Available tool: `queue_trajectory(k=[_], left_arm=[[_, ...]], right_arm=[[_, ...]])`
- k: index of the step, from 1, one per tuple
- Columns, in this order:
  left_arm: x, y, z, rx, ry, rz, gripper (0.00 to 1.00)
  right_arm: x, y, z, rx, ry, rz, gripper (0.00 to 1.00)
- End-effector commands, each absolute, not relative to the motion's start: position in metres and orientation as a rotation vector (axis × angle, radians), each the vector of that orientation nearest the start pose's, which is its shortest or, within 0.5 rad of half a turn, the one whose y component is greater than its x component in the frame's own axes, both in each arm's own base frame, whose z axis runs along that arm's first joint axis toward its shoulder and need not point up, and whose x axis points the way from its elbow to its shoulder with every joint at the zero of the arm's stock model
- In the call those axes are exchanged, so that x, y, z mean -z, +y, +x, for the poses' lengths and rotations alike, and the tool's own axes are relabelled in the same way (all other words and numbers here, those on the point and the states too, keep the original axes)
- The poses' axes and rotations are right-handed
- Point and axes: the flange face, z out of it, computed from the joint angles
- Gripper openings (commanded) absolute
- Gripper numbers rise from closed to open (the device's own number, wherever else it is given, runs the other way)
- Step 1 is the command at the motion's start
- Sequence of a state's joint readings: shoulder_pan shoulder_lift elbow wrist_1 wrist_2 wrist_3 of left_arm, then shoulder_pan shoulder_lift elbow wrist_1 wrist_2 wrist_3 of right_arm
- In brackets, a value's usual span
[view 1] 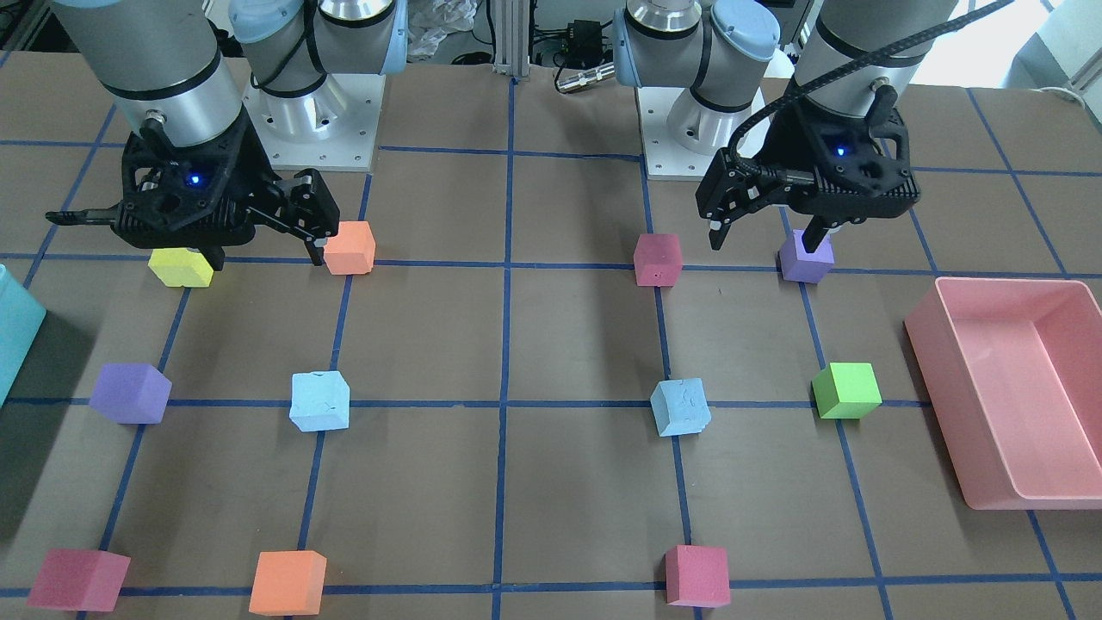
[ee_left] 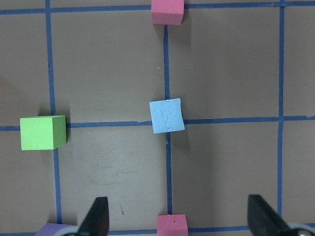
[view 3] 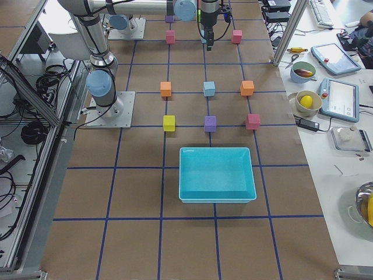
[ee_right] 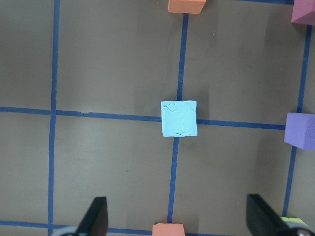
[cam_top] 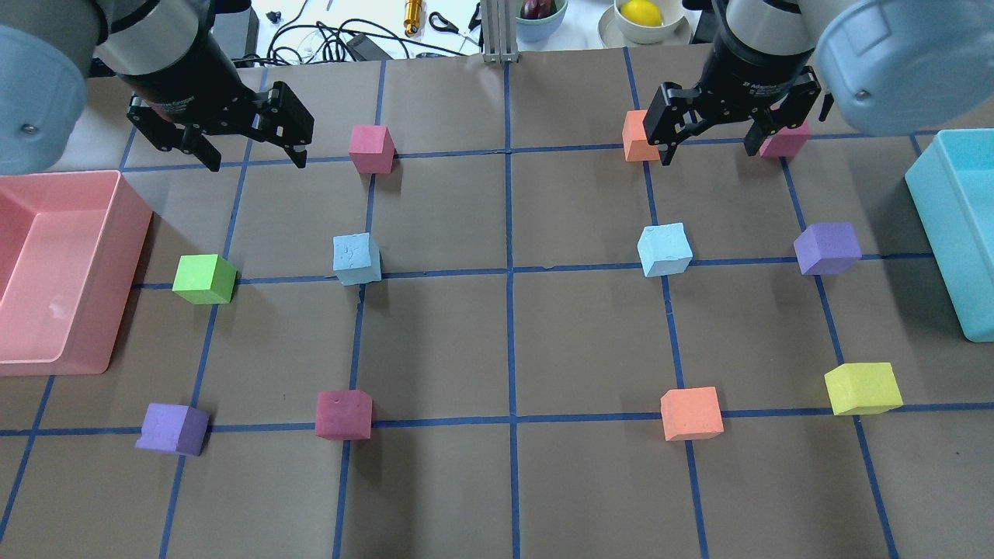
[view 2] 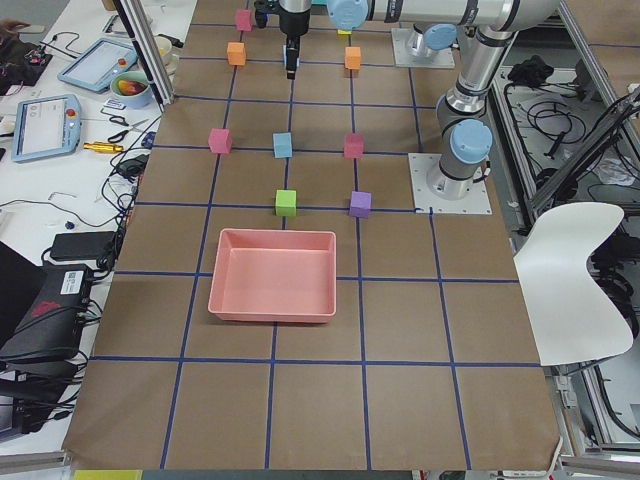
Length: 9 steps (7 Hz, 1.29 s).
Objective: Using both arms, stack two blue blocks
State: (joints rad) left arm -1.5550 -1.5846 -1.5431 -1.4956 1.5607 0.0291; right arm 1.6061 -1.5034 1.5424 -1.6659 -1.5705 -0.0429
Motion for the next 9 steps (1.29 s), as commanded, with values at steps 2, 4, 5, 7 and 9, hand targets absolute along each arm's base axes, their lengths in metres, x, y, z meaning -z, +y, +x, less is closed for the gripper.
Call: queue_trajectory(k=[2, 4, 5, 7, 9], left_arm=[[-0.503, -0.508, -0.127, 0.140, 3.147, 0.022, 1.00], [-0.500, -0.506, -0.128, 0.131, 3.146, 0.025, 1.00], [-0.500, -0.506, -0.127, 0.133, 3.148, 0.022, 1.00], [-0.496, -0.507, -0.128, 0.119, 3.149, 0.015, 1.00], [-0.469, -0.523, -0.125, 0.066, 3.158, 0.001, 1.00]], right_arm=[[-0.476, -0.520, 0.151, 0.084, 3.143, -0.120, 1.00], [-0.475, -0.520, 0.151, 0.082, 3.141, -0.120, 1.00], [-0.475, -0.520, 0.151, 0.082, 3.141, -0.120, 1.00], [-0.471, -0.523, 0.152, 0.068, 3.138, -0.128, 1.00], [-0.473, -0.527, 0.152, 0.075, 3.135, -0.128, 1.00]])
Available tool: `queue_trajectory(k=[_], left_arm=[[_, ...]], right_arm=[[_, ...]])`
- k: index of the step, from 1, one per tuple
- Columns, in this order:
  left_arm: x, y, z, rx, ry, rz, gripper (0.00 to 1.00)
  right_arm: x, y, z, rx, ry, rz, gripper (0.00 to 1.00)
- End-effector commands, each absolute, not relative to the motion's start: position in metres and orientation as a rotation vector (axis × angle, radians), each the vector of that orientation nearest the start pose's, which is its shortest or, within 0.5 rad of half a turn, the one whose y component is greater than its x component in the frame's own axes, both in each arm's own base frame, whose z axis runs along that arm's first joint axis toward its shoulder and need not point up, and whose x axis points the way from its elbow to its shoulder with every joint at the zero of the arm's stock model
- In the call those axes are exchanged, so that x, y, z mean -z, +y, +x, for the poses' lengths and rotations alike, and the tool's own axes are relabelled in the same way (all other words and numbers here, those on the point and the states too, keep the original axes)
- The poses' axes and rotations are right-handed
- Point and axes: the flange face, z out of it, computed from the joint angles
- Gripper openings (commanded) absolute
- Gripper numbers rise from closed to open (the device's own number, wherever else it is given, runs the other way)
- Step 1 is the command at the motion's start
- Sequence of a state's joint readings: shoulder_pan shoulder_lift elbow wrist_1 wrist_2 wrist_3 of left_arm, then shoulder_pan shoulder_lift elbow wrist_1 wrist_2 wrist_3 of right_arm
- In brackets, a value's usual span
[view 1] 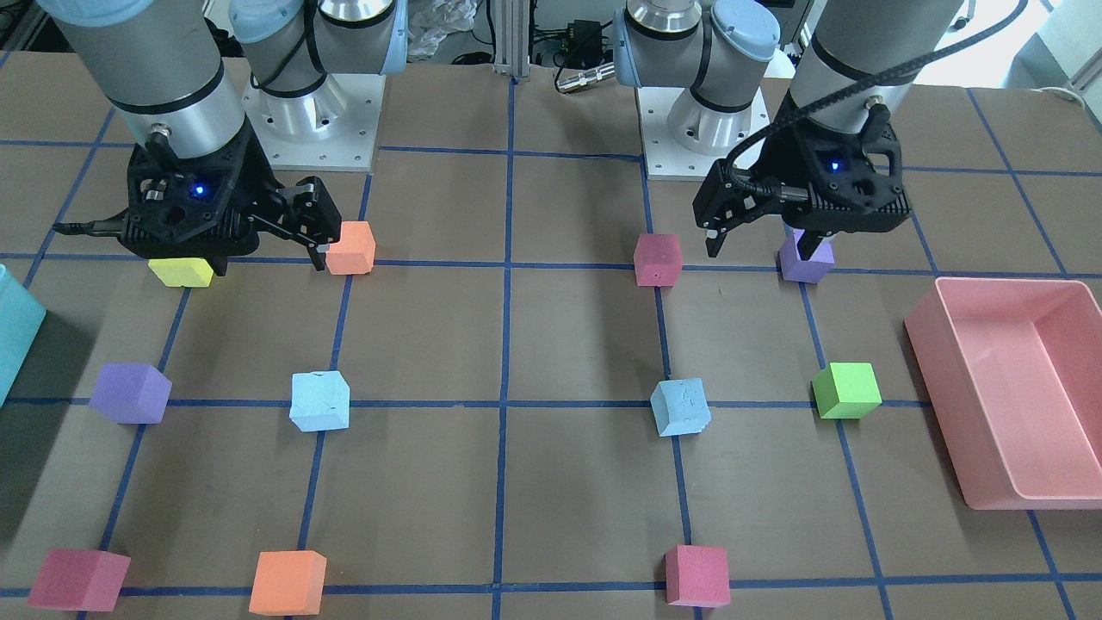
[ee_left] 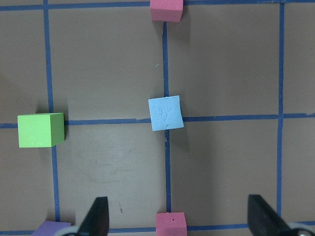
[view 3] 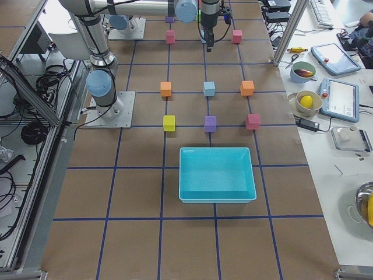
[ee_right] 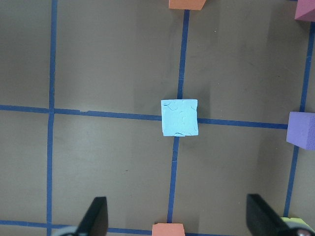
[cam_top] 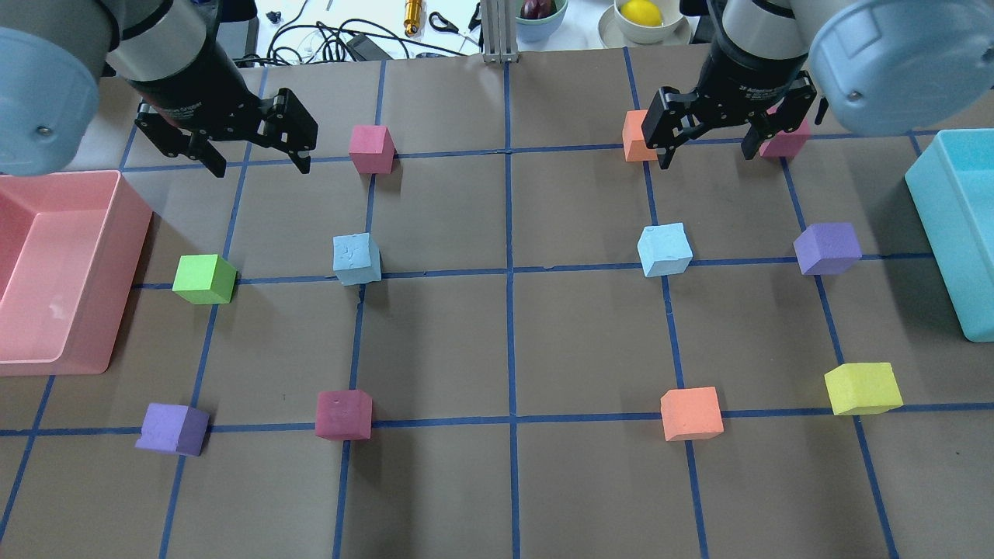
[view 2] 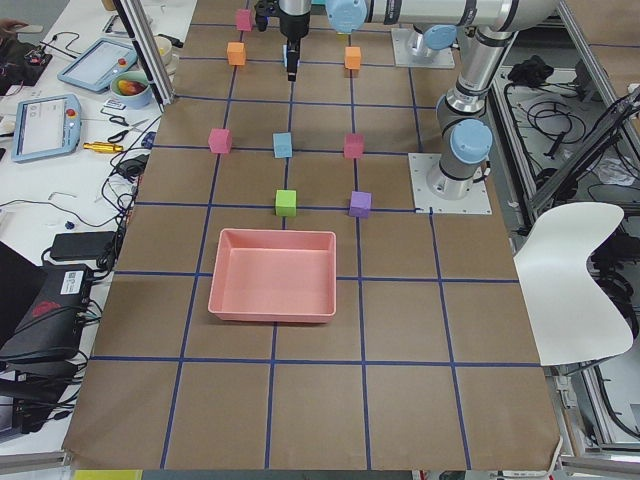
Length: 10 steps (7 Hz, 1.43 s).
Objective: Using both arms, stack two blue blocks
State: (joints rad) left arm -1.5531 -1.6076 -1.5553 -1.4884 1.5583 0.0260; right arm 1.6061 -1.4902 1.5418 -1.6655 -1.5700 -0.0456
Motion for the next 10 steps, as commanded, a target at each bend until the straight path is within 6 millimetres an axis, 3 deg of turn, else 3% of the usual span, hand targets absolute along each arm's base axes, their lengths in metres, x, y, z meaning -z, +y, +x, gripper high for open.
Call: queue_trajectory(k=[1, 2, 3, 4, 5, 6, 7, 9, 10], left_arm=[[-0.442, -0.531, -0.125, -0.008, 3.162, -0.002, 1.00], [-0.413, -0.553, -0.125, 0.063, 3.165, -0.006, 1.00], [-0.375, -0.564, -0.126, 0.014, 3.177, -0.005, 1.00], [-0.340, -0.573, -0.131, -0.015, 3.220, -0.001, 1.00], [-0.315, -0.575, -0.134, -0.069, 3.220, 0.009, 1.00], [-0.286, -0.578, -0.136, -0.089, 3.218, 0.016, 1.00], [-0.254, -0.575, -0.136, -0.131, 3.209, 0.022, 1.00], [-0.241, -0.571, -0.131, -0.155, 3.172, 0.015, 1.00], [-0.230, -0.580, -0.131, -0.092, 3.172, 0.018, 1.00]], right_arm=[[-0.473, -0.528, 0.153, 0.077, 3.132, -0.130, 1.00], [-0.465, -0.533, 0.151, 0.056, 3.131, -0.132, 1.00], [-0.431, -0.548, 0.148, -0.008, 3.124, -0.227, 1.00], [-0.367, -0.583, 0.145, -0.043, 3.126, -0.257, 1.00], [-0.311, -0.598, 0.145, -0.074, 3.128, -0.269, 1.00], [-0.265, -0.601, 0.145, -0.025, 3.121, -0.369, 1.00], [-0.234, -0.590, 0.144, 0.013, 3.118, -0.442, 1.00], [-0.186, -0.579, 0.135, 0.054, 3.169, -0.461, 1.00], [-0.181, -0.575, 0.134, 0.031, 3.169, -0.478, 0.96]])
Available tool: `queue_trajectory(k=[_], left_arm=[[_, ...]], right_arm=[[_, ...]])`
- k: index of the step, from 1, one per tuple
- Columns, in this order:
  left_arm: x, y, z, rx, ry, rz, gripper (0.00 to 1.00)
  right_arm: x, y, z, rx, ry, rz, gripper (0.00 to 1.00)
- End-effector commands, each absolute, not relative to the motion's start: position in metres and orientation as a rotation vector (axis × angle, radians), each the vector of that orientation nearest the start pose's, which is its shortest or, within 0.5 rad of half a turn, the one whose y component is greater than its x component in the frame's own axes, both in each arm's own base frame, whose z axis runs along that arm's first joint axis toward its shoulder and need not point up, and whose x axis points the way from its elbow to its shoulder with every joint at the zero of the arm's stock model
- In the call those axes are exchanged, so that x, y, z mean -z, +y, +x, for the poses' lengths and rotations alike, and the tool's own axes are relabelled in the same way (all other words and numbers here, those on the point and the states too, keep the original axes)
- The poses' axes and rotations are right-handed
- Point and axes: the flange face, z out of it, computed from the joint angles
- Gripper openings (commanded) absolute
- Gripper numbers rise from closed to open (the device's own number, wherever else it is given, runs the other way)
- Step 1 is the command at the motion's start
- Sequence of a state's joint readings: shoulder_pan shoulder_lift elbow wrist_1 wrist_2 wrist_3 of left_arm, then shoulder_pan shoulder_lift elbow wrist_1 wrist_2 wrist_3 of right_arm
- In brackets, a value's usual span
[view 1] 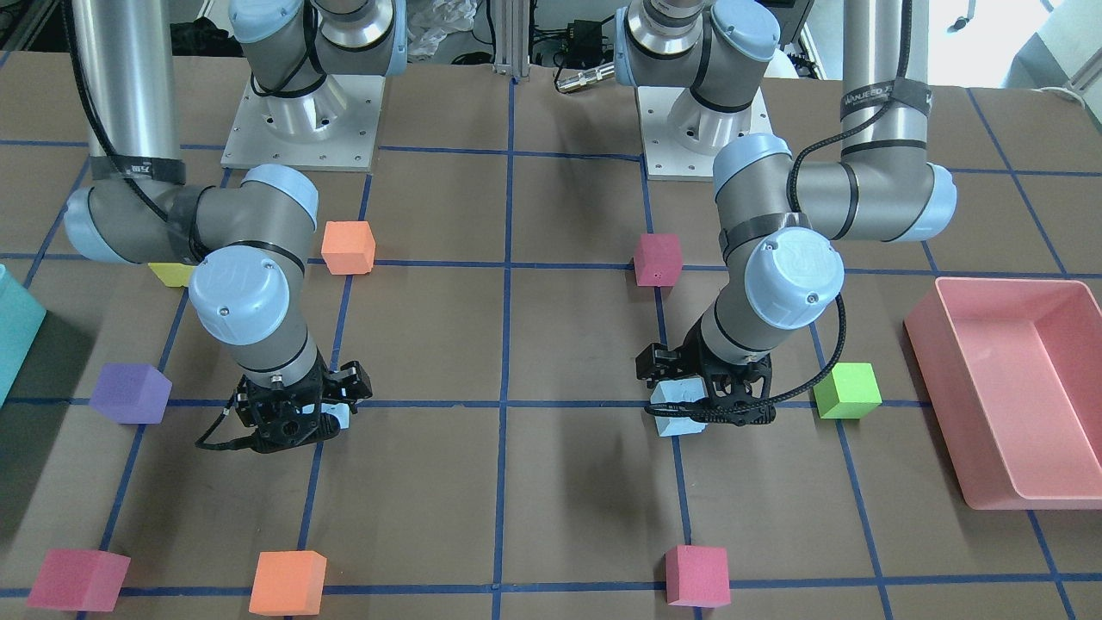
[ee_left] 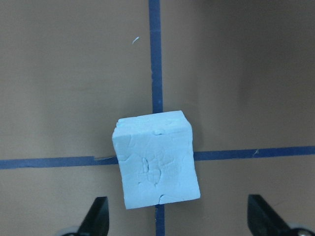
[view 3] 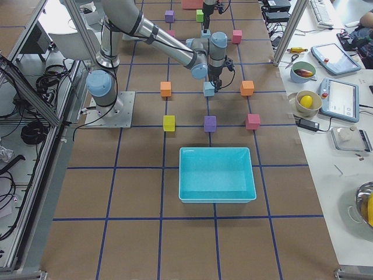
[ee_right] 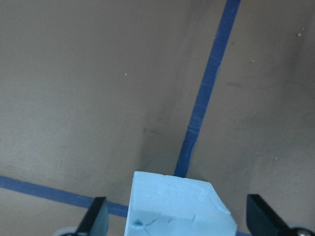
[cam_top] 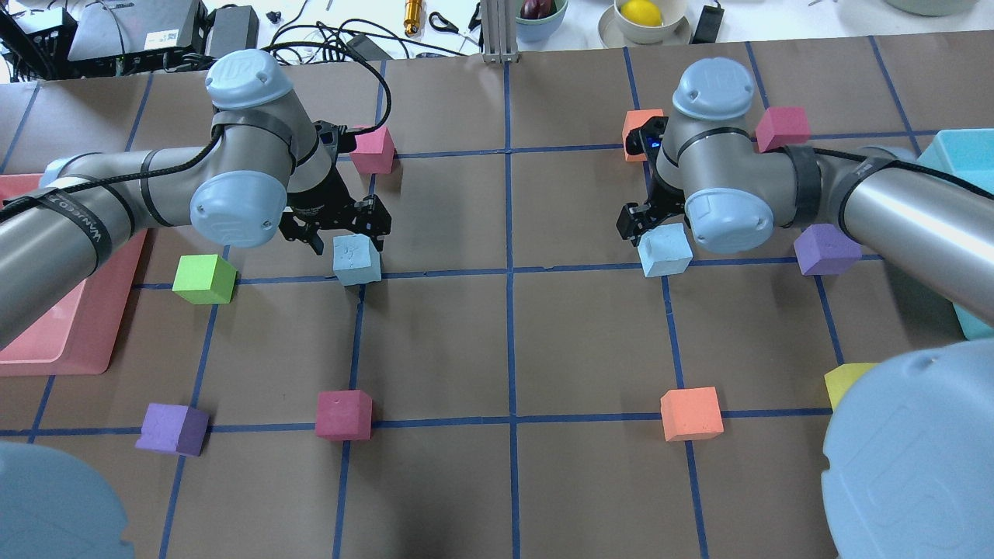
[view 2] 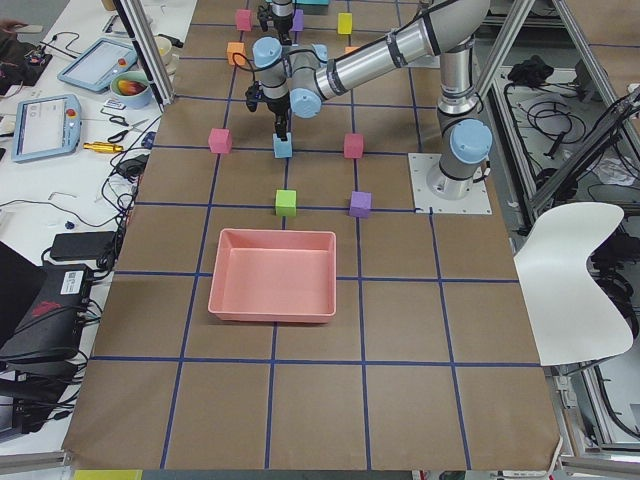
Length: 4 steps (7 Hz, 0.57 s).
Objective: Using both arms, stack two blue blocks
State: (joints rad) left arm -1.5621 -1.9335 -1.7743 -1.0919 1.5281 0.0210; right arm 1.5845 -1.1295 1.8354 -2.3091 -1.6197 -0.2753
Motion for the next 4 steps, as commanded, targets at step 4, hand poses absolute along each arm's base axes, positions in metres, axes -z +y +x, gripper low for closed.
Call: queue_trajectory(k=[4], left_arm=[[-0.202, -0.584, -0.132, -0.072, 3.170, 0.014, 1.00]], right_arm=[[-0.189, -0.576, 0.140, 0.017, 3.155, -0.419, 0.50]])
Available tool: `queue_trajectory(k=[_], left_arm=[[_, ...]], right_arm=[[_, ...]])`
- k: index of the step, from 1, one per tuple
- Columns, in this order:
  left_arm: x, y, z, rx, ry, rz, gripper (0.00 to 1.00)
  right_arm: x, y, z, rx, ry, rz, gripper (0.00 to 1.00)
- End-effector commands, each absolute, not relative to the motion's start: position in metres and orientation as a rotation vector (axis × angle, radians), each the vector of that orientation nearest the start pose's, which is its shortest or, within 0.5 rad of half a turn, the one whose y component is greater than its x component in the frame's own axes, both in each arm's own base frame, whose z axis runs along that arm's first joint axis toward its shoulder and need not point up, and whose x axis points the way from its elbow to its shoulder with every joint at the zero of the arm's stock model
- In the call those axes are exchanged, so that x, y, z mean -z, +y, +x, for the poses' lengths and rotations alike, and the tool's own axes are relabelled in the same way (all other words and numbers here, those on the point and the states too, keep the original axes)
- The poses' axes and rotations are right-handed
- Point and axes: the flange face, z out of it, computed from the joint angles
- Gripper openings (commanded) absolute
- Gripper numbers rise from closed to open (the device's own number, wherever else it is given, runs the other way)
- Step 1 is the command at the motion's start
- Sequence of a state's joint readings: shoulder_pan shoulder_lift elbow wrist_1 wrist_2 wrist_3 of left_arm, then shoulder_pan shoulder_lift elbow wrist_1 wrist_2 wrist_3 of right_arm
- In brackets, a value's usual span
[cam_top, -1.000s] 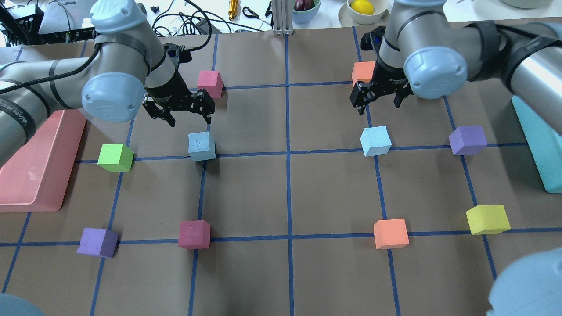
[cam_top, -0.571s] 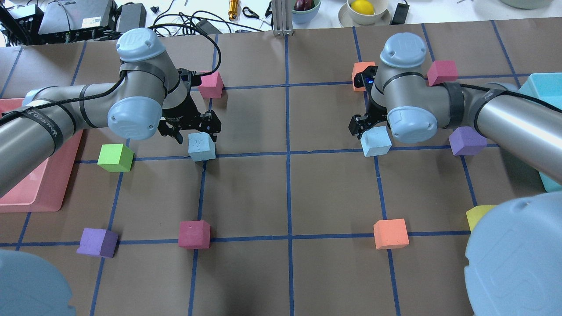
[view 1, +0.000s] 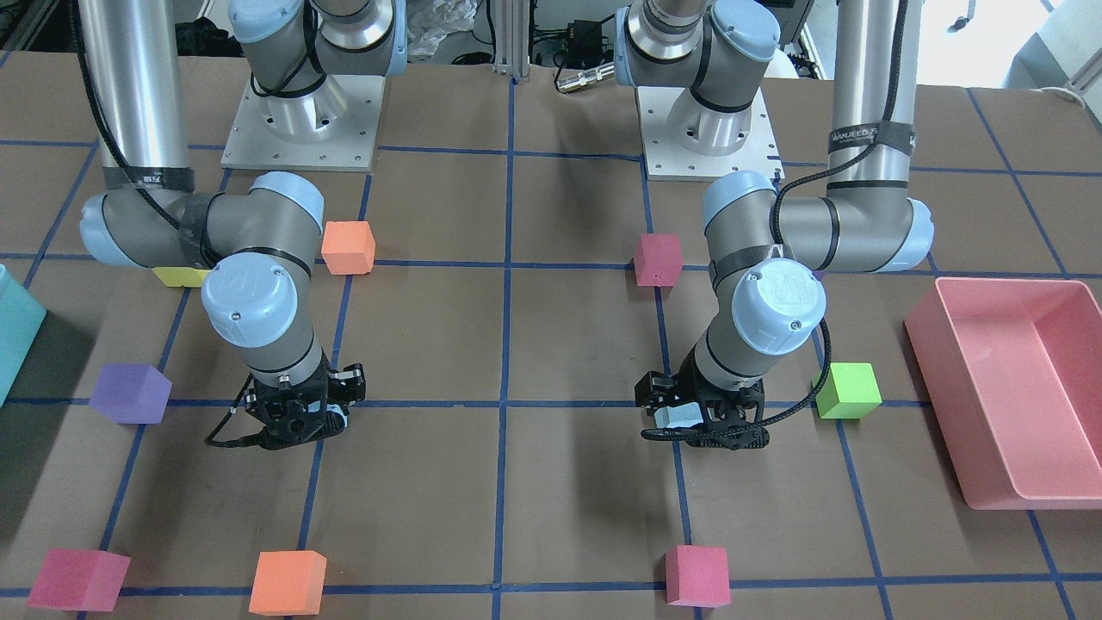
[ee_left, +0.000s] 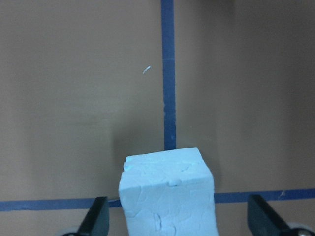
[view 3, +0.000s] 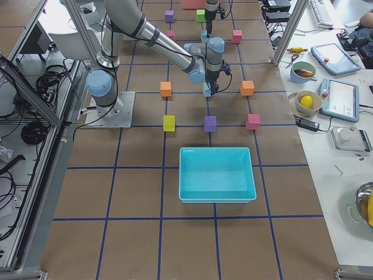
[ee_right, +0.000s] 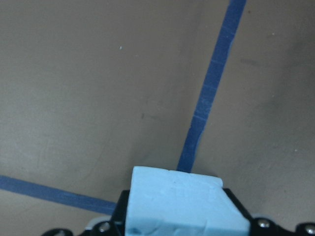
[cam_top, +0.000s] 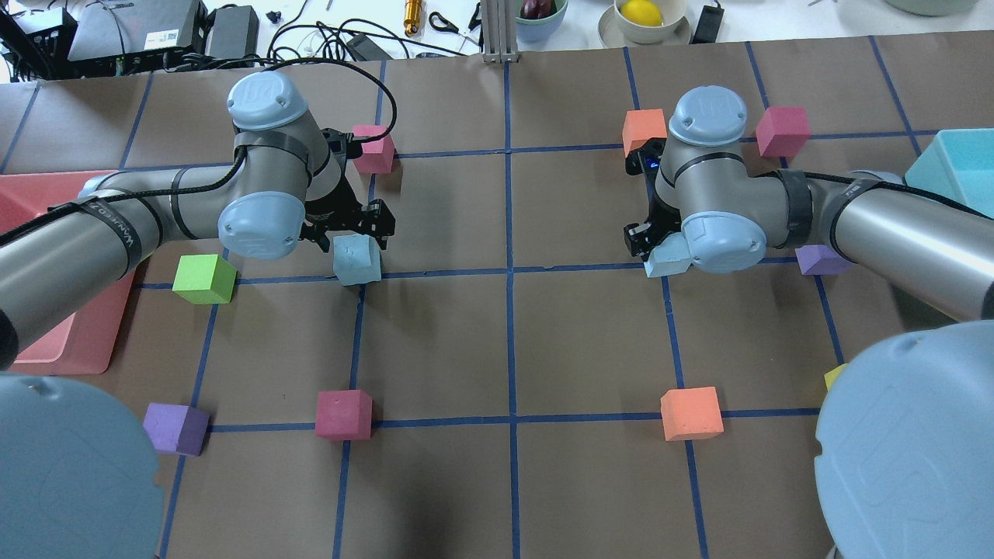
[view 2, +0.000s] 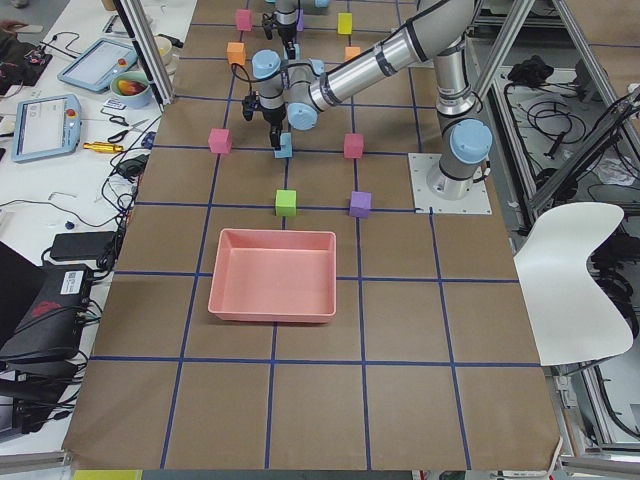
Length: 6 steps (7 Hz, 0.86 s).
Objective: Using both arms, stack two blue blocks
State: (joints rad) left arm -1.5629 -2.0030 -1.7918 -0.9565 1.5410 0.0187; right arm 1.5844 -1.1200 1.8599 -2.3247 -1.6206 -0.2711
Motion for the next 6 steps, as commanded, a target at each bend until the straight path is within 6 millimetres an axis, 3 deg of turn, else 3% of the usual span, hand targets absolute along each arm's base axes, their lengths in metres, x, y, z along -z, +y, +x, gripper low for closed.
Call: queue_trajectory(k=[1, 3, 5, 6], left_arm=[[-0.197, -0.581, -0.132, -0.092, 3.170, 0.011, 0.98], [-0.197, -0.581, -0.132, -0.090, 3.173, 0.011, 0.62], [-0.203, -0.581, -0.133, -0.087, 3.172, 0.023, 0.18], [-0.207, -0.581, -0.133, -0.082, 3.170, 0.023, 0.08]], right_arm=[[-0.205, -0.586, 0.162, 0.067, 3.095, -0.191, 0.51], [-0.231, -0.582, 0.252, 0.121, 3.038, -0.063, 0.57], [-0.196, -0.547, 0.338, 0.050, 3.054, -0.055, 0.57], [-0.199, -0.547, 0.354, 0.060, 3.039, -0.033, 0.57]])
